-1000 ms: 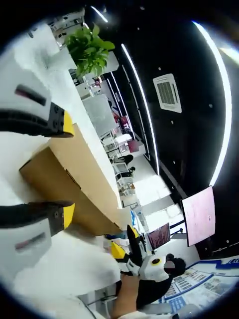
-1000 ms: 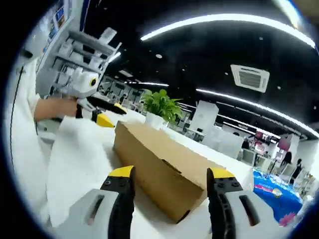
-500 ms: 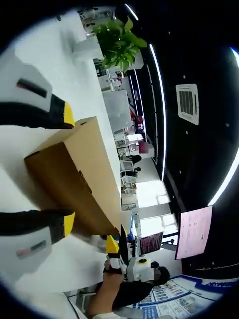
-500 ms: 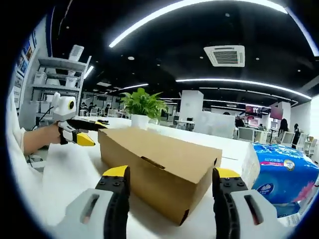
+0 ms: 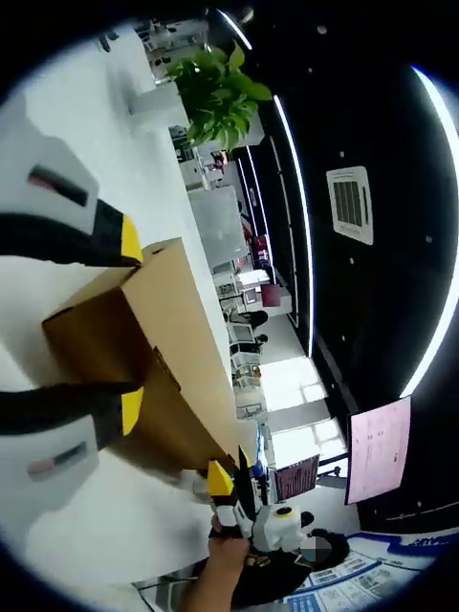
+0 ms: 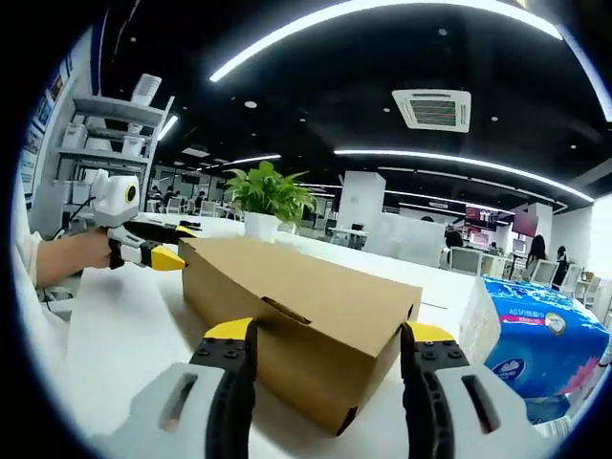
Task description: Operate the shoe box by opening the lid, removing the specified soft item, and placing it in the target area until the item is outside and the box remains undamaged.
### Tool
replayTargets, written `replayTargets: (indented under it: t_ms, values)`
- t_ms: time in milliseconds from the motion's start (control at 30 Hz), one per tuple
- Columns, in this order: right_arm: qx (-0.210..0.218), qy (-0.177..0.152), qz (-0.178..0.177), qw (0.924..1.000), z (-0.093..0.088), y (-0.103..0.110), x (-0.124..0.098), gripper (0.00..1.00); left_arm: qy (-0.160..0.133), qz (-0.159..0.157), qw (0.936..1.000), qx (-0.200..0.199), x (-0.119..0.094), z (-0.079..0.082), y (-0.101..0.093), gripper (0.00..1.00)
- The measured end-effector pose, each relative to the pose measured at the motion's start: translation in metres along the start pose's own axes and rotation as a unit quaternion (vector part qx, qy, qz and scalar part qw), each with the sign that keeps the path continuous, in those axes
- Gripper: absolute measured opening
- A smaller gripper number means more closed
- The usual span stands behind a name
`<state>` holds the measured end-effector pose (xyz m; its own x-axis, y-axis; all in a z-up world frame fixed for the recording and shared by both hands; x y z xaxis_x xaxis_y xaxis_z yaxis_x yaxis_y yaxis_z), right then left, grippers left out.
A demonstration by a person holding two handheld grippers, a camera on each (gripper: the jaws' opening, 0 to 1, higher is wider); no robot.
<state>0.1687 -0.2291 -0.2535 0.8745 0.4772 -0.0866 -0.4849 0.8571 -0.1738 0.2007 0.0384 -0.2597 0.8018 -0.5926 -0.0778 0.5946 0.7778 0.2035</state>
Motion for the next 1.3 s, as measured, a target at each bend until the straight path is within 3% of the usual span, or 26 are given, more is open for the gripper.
replayTargets:
  t_ms: [400, 700, 1033, 1067, 1133, 1300]
  values:
    - [-0.004, 0.001, 0.004, 1.0000, -0.001, 0.006, -0.009, 0.61, -0.002, 0.006, 1.0000, 0.001, -0.007, 0.001, -0.008, 0.49]
    - [0.000, 0.013, 0.000, 0.9999, -0.001, 0.010, -0.025, 0.61, 0.026, 0.009, 0.9991, 0.032, -0.014, 0.002, -0.022, 0.50]
    - [0.005, 0.025, 0.003, 0.9997, -0.003, 0.006, -0.032, 0.60, 0.020, 0.009, 0.9996, 0.017, -0.020, 0.002, -0.029, 0.48]
    - [0.004, 0.026, 0.001, 0.9996, -0.003, 0.006, -0.032, 0.60, 0.033, 0.008, 0.9991, -0.024, -0.021, -0.001, -0.031, 0.48]
    - [0.003, 0.028, 0.000, 0.9996, -0.003, 0.007, -0.032, 0.60, 0.024, 0.008, 0.9997, 0.005, -0.020, 0.000, -0.029, 0.48]
    - [-0.008, 0.044, 0.008, 0.9990, -0.003, 0.004, -0.040, 0.58, 0.030, -0.003, 0.9995, 0.007, -0.024, 0.003, -0.031, 0.47]
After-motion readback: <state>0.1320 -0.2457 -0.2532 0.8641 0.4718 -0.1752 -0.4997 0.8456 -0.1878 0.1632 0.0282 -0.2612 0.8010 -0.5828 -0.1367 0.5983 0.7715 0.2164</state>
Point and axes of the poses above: the point that each gripper's makers call its tool centre point, and the gripper's own axes: x roughly forward along the fingers, y roughly to its left, z roughly out of its top, the point moved 4 cm from there along -x, roughly backward along the fingers, and after that the axes turned 4 degrees about z, right-handed, at the moved point
